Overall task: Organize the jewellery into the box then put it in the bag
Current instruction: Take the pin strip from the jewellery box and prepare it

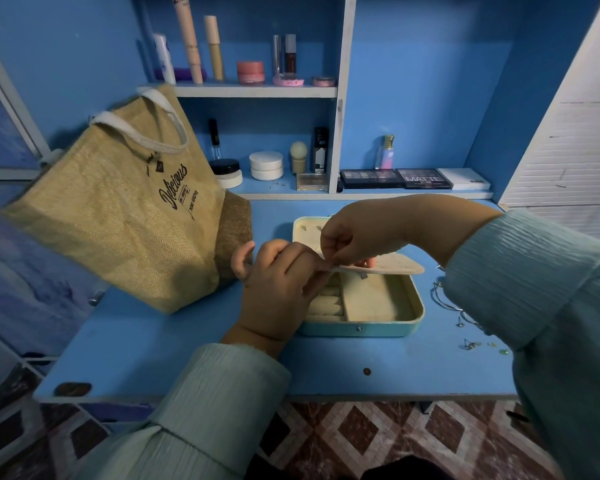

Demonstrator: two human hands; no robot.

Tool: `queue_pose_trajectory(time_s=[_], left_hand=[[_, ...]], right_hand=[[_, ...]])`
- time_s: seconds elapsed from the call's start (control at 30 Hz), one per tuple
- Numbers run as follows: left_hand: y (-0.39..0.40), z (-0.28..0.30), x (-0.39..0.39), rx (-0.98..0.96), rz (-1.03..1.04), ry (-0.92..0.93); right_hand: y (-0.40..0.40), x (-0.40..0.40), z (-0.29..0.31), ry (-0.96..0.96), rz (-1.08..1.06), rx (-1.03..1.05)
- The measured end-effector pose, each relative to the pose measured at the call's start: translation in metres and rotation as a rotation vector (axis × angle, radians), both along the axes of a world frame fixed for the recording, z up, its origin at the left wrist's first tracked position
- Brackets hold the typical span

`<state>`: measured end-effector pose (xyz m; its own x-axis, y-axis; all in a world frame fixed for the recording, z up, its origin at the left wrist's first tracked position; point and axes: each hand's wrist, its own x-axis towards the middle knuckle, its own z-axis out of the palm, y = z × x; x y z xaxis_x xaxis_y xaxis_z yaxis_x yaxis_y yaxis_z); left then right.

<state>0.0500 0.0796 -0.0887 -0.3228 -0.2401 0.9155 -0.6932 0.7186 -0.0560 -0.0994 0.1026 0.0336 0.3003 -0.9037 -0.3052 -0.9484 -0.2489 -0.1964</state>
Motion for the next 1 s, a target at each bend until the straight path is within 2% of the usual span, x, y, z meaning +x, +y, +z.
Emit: queue_pose_trajectory(time_s=[0.43,0.67,0.87,1.0], left_hand=[[0.004,0.005,0.000,0.225,-0.112,0.028],[0.011,0.014,0.005,0.291,-0.078,-0.014],[0.020,0.016,0.002,0.261,-0.063,-0.021],[0.026,0.018,-0.002,0.242,-0.060,-0.018]], right_hand=[[0.010,-0.010,-0.003,-0.264,-0.219,-0.081],[0.025,-0.027,0.004,-0.164,-0.219,-0.104],[0.046,-0.041,0.002,-0.100,-0.212,-0.047],[0.053,-0.047,-0.003,-0.113,-0.234,-0.125]])
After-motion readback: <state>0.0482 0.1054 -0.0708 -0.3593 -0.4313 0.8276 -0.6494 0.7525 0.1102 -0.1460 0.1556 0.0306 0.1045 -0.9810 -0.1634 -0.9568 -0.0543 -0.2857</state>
